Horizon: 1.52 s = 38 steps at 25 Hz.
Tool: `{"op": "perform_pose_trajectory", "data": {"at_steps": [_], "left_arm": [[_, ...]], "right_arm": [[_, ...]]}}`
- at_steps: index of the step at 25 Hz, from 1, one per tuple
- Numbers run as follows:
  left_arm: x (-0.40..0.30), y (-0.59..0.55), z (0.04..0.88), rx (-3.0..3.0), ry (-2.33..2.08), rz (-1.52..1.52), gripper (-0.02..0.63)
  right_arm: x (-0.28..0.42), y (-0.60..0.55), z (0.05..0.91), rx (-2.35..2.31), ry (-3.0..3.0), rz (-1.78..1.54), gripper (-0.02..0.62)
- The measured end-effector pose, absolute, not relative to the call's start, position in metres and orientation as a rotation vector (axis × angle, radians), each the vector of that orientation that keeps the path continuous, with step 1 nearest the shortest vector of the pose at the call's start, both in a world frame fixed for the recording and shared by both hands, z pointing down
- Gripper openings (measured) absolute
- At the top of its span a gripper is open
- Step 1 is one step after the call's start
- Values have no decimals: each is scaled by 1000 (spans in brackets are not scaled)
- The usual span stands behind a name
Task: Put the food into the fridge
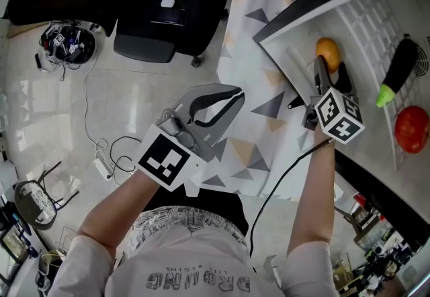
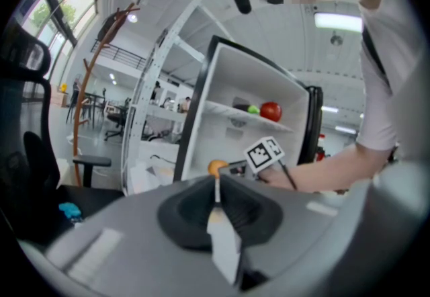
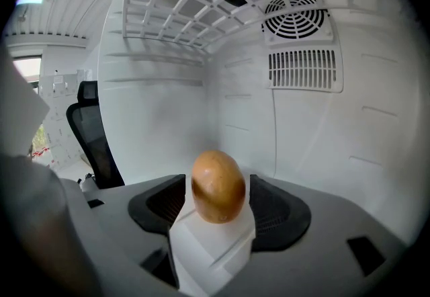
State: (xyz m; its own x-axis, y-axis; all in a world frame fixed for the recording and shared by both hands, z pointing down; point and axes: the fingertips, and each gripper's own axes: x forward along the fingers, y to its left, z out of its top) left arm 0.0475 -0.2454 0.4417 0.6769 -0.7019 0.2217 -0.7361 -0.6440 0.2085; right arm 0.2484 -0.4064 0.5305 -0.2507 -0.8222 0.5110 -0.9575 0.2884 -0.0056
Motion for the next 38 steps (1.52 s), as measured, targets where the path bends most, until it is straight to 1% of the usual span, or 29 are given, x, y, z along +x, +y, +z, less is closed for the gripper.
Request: {"op": "perform_pose_trajectory", "data": {"at_steps": [9,22,30,38], "left_arm": [[48,-236,426,2645,-1128,183,23],[43,-222,380,2729,-1091,156,23],[42,-212,353,2792,-1040,138,24],[34,-194,324,2851,-1001,109,23]], "right_arm": [[242,-389,513,1614,-2184,462,270],[220,-336,468,1607,-2238,482,268],[203,-297,432,1632,-2286,480,193],[185,-258,397,1659,-2327,468,146]]}}
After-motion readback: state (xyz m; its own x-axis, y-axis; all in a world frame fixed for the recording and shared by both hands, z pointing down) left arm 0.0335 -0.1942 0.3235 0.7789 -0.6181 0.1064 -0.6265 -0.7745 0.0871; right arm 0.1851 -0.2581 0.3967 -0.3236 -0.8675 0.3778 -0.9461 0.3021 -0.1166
